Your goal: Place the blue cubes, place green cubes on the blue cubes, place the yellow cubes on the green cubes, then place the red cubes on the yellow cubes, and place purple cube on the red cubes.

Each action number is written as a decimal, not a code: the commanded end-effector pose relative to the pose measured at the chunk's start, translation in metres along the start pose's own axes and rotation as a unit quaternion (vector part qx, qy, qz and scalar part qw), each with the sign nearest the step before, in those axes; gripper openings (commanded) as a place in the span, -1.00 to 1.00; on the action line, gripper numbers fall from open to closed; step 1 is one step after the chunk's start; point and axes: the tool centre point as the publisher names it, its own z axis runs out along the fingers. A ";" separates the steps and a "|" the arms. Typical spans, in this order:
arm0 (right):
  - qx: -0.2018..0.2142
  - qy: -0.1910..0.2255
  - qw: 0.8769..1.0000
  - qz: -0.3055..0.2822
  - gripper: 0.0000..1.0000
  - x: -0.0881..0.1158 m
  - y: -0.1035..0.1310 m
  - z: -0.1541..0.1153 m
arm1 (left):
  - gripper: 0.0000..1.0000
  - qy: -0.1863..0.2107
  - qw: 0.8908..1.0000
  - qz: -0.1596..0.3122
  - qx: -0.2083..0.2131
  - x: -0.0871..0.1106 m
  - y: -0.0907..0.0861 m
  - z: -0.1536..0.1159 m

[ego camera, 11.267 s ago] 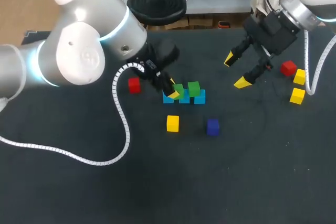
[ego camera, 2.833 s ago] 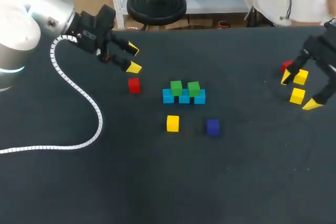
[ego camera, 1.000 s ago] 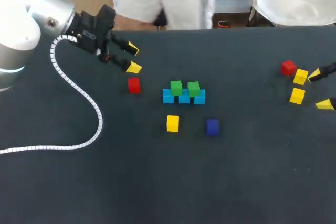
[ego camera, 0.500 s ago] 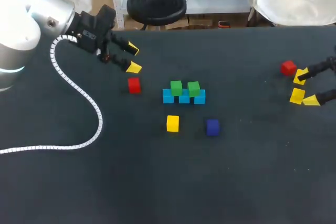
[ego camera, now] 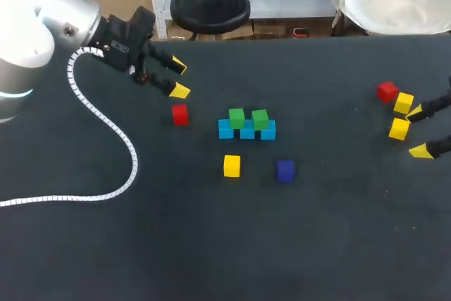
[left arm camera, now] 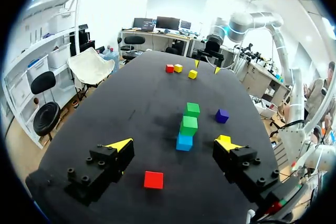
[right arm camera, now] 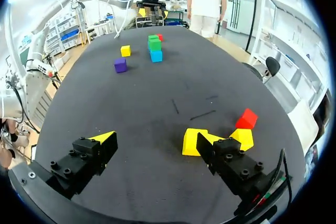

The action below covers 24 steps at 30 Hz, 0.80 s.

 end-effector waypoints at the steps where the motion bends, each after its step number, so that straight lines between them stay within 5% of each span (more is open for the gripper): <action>1: 0.004 -0.010 1.000 -0.007 1.00 0.003 -0.004 0.002 | 1.00 0.002 1.000 0.000 0.002 -0.001 0.002 0.000; 24: -0.019 -0.045 0.999 -0.021 1.00 0.016 -0.016 0.012 | 1.00 0.002 1.000 0.000 0.002 -0.001 0.002 0.000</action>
